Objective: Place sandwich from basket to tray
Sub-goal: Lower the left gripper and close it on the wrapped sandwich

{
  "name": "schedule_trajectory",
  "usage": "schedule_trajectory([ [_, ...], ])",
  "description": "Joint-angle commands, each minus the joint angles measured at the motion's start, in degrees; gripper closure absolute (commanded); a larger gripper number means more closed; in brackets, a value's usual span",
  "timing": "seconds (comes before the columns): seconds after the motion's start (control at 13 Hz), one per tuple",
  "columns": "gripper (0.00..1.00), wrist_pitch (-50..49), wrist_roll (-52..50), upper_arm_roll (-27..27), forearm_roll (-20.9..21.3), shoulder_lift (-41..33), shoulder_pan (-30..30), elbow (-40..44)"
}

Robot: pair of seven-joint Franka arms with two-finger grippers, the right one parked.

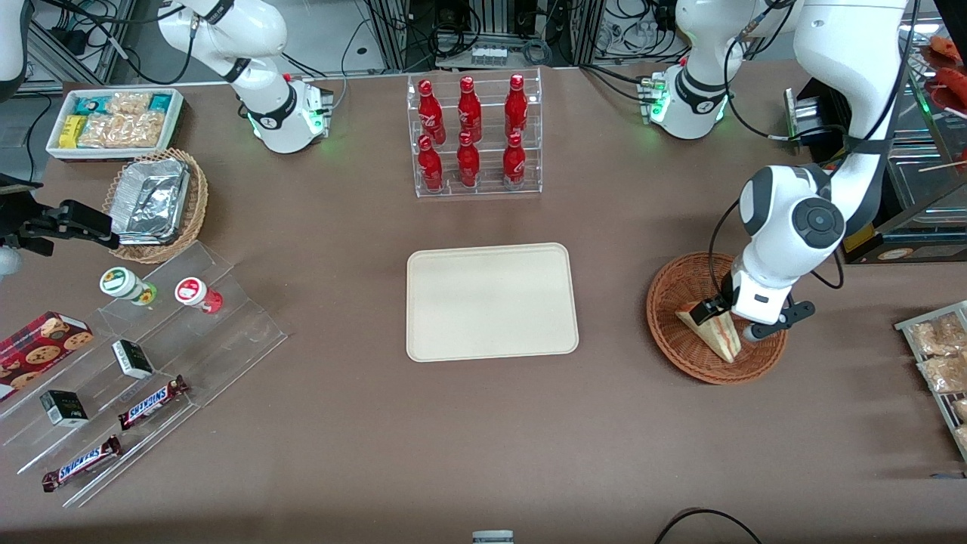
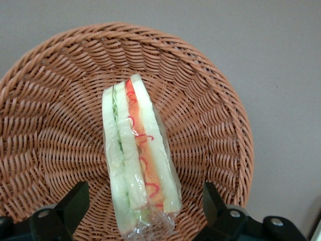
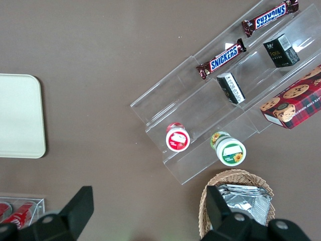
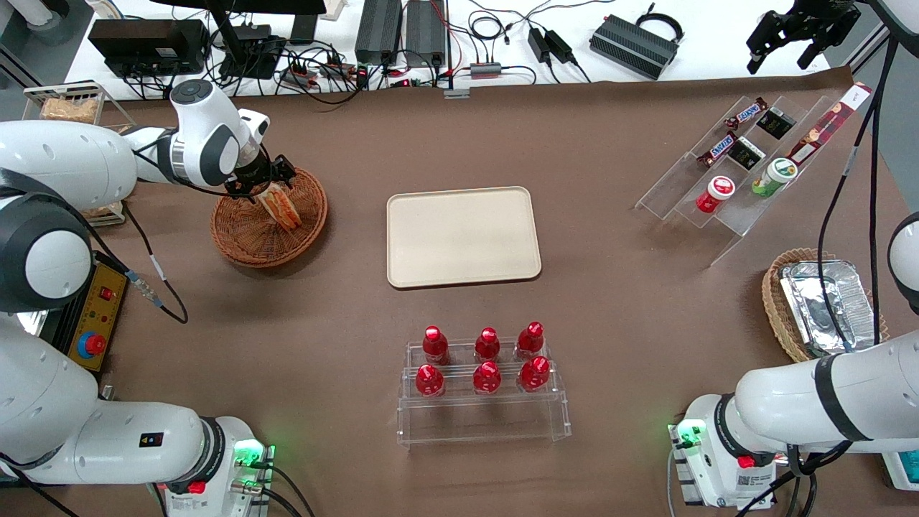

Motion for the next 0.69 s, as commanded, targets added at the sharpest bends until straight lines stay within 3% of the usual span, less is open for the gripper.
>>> schedule_trajectory([
  [0.0,0.0,1.63,-1.01,0.03,0.11,0.34,-0.21,-0.95],
  [0.08,0.04,1.63,-1.01,0.03,0.11,0.51,-0.21,-0.95],
  [0.15,0.15,1.63,-1.01,0.03,0.11,0.95,-0.21,-0.95],
  [0.23,0.4,1.63,-0.92,0.03,0.11,1.04,-0.21,-0.86],
  [0.38,0.99,1.2,-0.49,0.03,0.11,0.87,-0.13,-0.51],
  [0.62,1.0,-1.07,0.22,0.03,0.46,-0.71,-0.13,0.71],
])
